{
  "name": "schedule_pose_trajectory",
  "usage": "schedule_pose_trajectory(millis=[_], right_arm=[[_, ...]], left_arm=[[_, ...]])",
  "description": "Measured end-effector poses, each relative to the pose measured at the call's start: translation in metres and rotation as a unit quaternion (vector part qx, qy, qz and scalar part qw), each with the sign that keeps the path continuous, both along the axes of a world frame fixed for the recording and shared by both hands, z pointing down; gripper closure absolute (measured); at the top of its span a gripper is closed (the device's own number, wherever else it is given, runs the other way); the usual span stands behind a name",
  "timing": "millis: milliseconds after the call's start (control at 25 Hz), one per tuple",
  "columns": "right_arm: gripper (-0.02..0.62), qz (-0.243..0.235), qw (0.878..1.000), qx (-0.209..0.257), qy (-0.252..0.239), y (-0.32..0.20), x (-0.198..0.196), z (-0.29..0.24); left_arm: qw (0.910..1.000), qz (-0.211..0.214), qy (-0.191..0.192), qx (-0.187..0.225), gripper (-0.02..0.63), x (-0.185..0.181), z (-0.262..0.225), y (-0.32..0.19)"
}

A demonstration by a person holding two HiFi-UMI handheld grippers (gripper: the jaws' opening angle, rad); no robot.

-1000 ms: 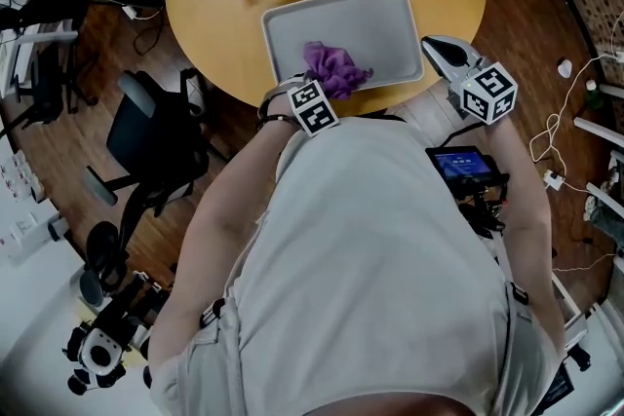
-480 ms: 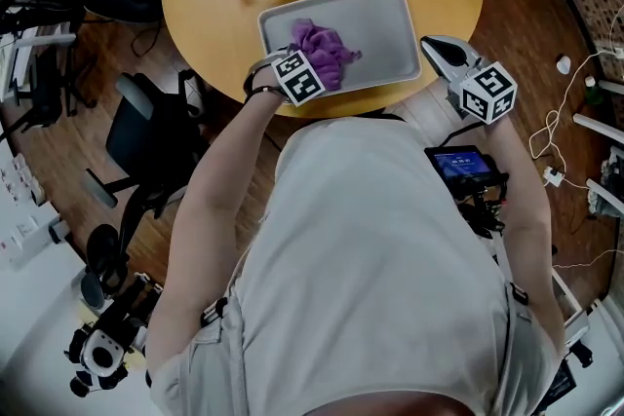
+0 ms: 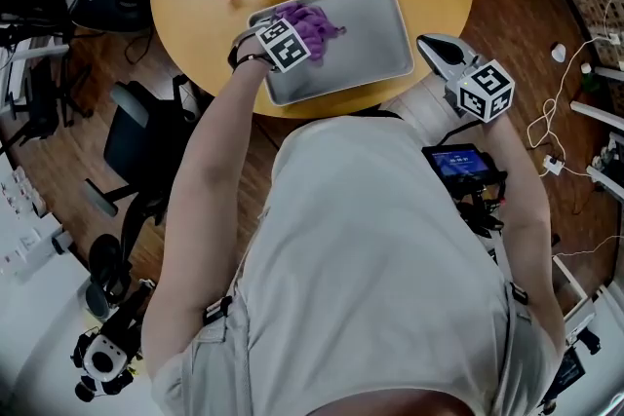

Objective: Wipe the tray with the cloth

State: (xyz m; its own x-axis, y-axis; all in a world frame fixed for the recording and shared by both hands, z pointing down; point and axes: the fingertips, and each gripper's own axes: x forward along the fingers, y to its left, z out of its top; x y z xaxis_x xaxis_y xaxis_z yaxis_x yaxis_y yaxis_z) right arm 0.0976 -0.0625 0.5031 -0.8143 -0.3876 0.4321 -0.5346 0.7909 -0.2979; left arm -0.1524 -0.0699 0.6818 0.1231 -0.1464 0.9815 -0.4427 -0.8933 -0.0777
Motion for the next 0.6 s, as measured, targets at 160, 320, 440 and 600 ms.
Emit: schedule_pose_trajectory(millis=[160, 320, 440, 600], right_arm=[[0.592, 0.002, 1.0, -0.001, 0.003, 0.001, 0.003, 0.0], [0.592, 0.002, 1.0, -0.001, 0.005, 0.0, 0.004, 0.001], [0.592, 0.002, 1.0, 0.0, 0.004, -0.001, 0.004, 0.0], [0.592, 0.004, 1.0, -0.001, 0.005, -0.002, 0.005, 0.0]], left_arm=[[0.9997, 0.006, -0.021, 0.013, 0.505, -0.013, 0.001, -0.02], [0.9988, 0.012, -0.043, 0.021, 0.504, -0.022, 0.003, -0.036], [0.9985, 0.01, -0.049, 0.02, 0.505, -0.021, 0.005, -0.039], [0.9988, 0.003, -0.044, 0.022, 0.505, -0.021, 0.005, -0.038]])
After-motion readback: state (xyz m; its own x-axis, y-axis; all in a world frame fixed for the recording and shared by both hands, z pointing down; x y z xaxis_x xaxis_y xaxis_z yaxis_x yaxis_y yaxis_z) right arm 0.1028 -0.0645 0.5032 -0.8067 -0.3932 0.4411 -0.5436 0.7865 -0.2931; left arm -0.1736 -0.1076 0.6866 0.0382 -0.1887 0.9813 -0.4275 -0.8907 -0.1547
